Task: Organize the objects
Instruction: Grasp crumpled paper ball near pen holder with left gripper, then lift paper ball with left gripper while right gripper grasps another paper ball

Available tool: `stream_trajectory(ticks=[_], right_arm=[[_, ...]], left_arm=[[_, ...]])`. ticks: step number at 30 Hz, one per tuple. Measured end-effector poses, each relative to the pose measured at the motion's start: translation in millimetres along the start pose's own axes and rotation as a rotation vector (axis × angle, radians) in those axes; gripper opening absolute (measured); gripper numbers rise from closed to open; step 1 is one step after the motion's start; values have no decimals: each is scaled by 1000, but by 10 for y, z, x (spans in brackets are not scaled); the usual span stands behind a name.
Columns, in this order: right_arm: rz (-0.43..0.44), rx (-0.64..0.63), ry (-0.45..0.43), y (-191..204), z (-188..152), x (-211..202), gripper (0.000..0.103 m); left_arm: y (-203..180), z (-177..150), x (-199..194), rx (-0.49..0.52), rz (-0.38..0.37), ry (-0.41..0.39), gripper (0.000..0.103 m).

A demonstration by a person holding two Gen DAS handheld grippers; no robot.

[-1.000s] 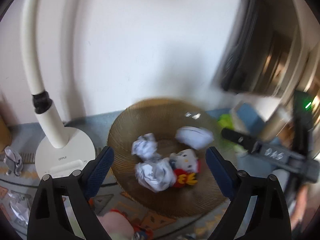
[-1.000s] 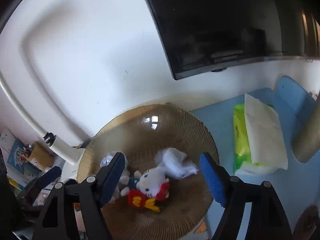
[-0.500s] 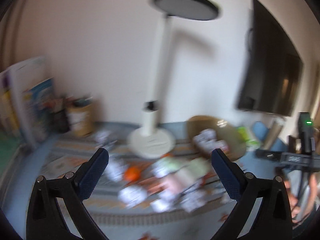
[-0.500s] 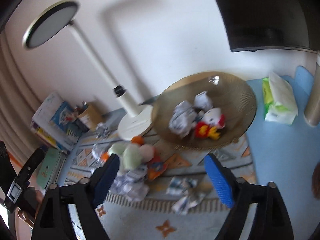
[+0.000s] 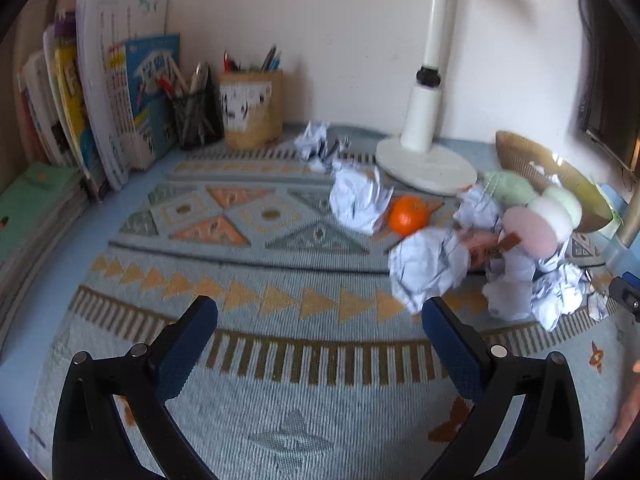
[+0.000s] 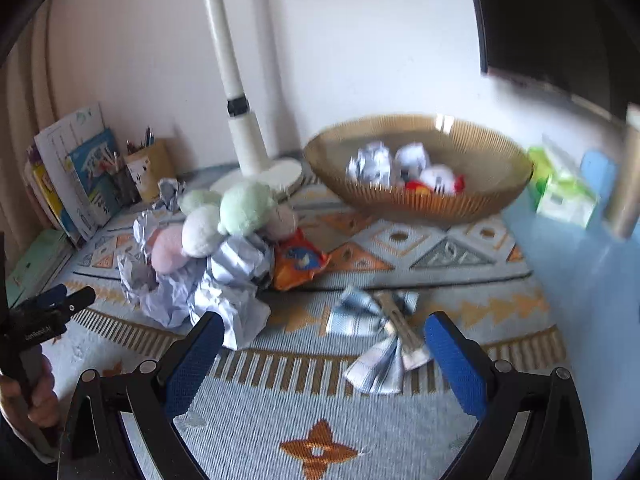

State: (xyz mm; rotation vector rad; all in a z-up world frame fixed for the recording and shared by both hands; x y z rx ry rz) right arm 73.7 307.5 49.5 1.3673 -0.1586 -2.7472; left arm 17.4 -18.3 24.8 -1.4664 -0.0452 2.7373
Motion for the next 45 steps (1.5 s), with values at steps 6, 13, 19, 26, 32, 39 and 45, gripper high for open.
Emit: stream_trajectory(ticks=[6,13,19,26,32,39,45], right_arm=[[-8,13,27,-36,20,74,103],[104,-55,81,116,121,27,103],[299,-345,97,1178,779,-228,103],[303,-510,303,2166,1284,559,103],[192,-437,427,2283,1563,1278,103],[255,-442,440,2380,1613,1536,99],[276,-402,456,2240,1616,1538,96]], left_arm=[[-24,-31,-38,8,-1,-14,102],[199,150,-74,-17,-195,39,102],[625,1257,-26,-88,-282,16,102],[450,2058,1226,-89,-244,191,102],[514,2073,1580,-131,-356,189,94],[385,2057,1623,-65,-331,181,52],[370,1997,1614,-89,-338,178,52]])
Point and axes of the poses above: each gripper's, at about its wrist camera, not at the fingertips, and x roughly the way its jaws point, y to its left, z to its top, the point moved 1 cm from there along x, roughly the way its jaws point, and after that the axes turned 14 degrees about y, right-handed, at the moved point
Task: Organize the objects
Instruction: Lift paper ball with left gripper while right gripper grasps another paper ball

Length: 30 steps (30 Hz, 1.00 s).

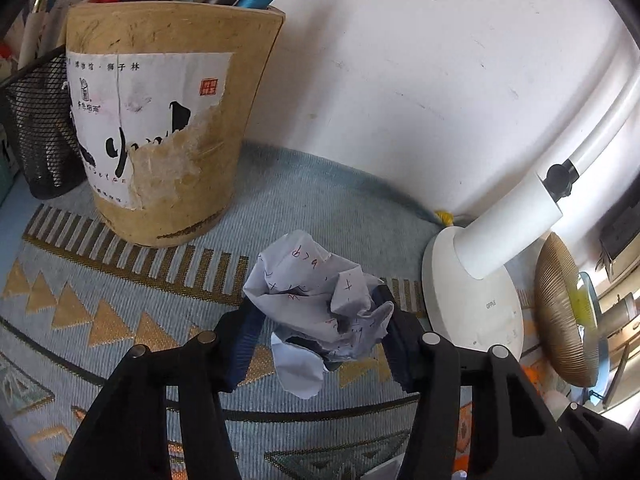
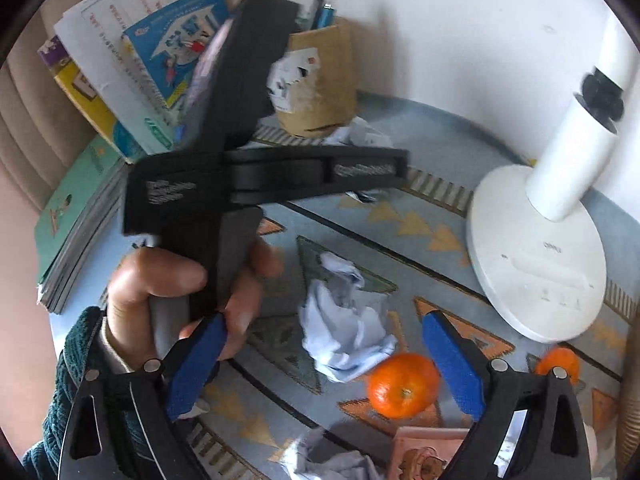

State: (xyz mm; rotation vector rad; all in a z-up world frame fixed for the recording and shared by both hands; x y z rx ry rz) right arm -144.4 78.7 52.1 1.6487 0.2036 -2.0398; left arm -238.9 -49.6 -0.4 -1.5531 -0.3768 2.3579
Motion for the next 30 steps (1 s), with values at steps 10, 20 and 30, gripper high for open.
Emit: stream_trajectory(ticks=[10,20,30], right_arm=[[74,13,5,-91,18,-55,80],[-16,42,58,-209,106,172,71],[53,11,-107,-205,-88,-322,44]], left_arm=[[-257,-95,102,64,195,-11,52],[-244,-171,98,50,139,-2,52],[-360,-318,-213,48,7,-69,45]])
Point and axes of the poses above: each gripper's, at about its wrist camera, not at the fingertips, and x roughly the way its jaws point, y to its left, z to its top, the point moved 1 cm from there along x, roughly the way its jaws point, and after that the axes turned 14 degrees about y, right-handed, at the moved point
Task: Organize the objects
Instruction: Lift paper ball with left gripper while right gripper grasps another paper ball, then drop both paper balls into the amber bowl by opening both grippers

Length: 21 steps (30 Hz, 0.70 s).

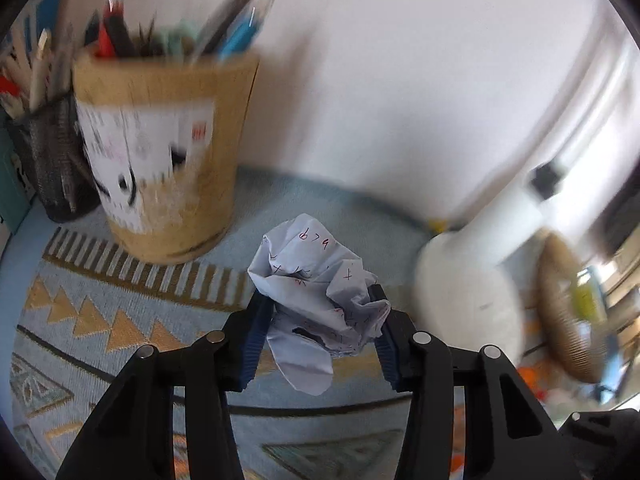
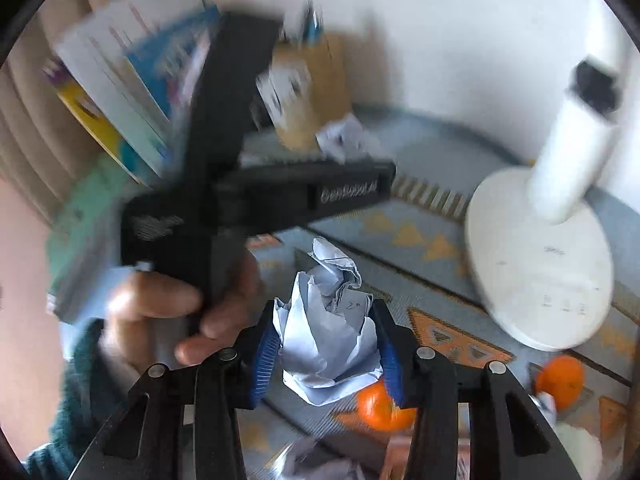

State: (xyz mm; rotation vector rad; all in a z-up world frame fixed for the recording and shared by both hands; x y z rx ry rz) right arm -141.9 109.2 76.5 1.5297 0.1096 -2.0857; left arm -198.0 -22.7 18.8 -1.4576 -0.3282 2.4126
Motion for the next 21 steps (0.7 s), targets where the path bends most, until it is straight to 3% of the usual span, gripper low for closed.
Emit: stream_trajectory(ticks=[1,5,6,9,12,13,16,18,21], right_arm=[[6,13,-21,-27,-81,-158,44],[74,79,-123,-206,-525,-763,44],[67,96,-149,-281,-668,-887,44],[-55,175,-195,-618,-1125,-1206,44],[-160,303,-213,-1171,-1520,-1553,44],[-180,355,-228,-1378,-1588,-1664,44],[-317,559,-281,-2048,-1748,-1964,44],[-341,640,-304,-2414,-1821,-2060,44],[-356,675,-284,-2702,-1794,-2070,45]], left_arm=[[-67,-33,-137,19,-27,-29,45],[-460,-327,-560,105,12,-79,45],[-489,-270,-662,120,4,-91,45],[-769,-356,-871,173,-57,-98,45],[-1401,-379,-1017,284,-53,-81,45],[-1735,-412,-1033,321,-87,-54,45],[-2392,-327,-909,380,-160,35,45],[-2737,-235,-589,421,-137,46,45],[-3044,-259,-308,405,-140,120,45]])
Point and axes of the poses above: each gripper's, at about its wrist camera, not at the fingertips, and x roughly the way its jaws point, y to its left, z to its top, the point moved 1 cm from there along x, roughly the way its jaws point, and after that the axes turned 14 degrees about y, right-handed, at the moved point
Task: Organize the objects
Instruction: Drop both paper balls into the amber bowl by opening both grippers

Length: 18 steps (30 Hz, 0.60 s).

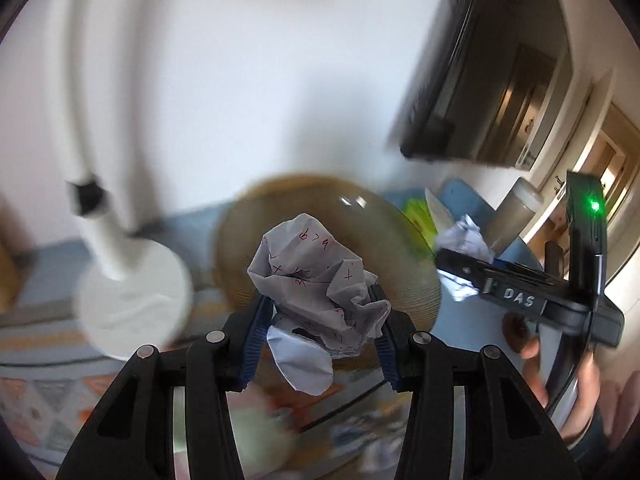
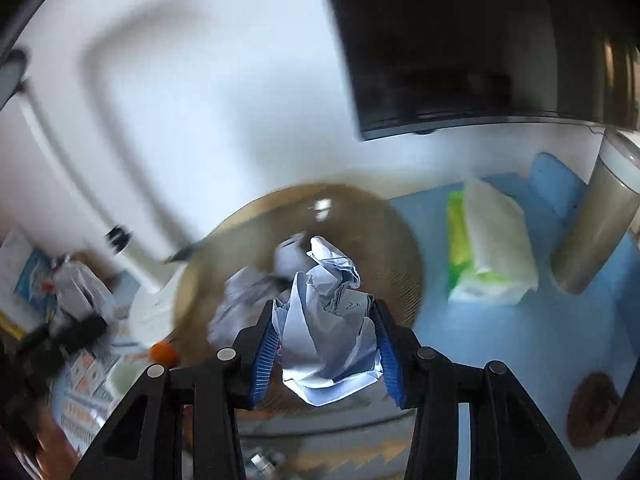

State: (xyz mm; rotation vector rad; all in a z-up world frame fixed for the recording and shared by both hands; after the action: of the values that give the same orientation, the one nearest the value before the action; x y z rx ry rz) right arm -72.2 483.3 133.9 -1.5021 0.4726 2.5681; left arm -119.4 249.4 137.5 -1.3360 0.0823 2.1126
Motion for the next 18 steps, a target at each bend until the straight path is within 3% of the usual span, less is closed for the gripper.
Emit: stream_trajectory(ticks=[2,3,4,5,8,11,15,16,17,18], right_arm=[[-18,1,12,22,56,47,45],[-32,-15,7,58,137,99,50],[-37,-39,6,93,240,148,57],[-48,-43,10,128,291,180,75],[-60,-41,-16,67,317,131,76],[12,-67,-23,-29,8,-110,77],[110,-89,4,-65,-613,-287,82],[132,-103,15,-31,-843,-304,84],[155,-110,18,-8,-1054,-303,87],[166,-108,12,14,-1188,-268,91]], left_arm=[[-110,128,233,-7,31,7,47],[-158,158,273,-1,49,-4,50],[-235,225,366,9,60,-4,61],[-267,267,441,9,78,6,74],[-232,202,330,-14,44,-2,74],[-142,78,86,-32,7,-26,74],[36,-538,-593,-40,17,-111,75],[119,-788,-776,-49,51,-141,85],[212,-989,-867,-61,78,-167,102],[295,-1186,-953,-81,110,-192,102]])
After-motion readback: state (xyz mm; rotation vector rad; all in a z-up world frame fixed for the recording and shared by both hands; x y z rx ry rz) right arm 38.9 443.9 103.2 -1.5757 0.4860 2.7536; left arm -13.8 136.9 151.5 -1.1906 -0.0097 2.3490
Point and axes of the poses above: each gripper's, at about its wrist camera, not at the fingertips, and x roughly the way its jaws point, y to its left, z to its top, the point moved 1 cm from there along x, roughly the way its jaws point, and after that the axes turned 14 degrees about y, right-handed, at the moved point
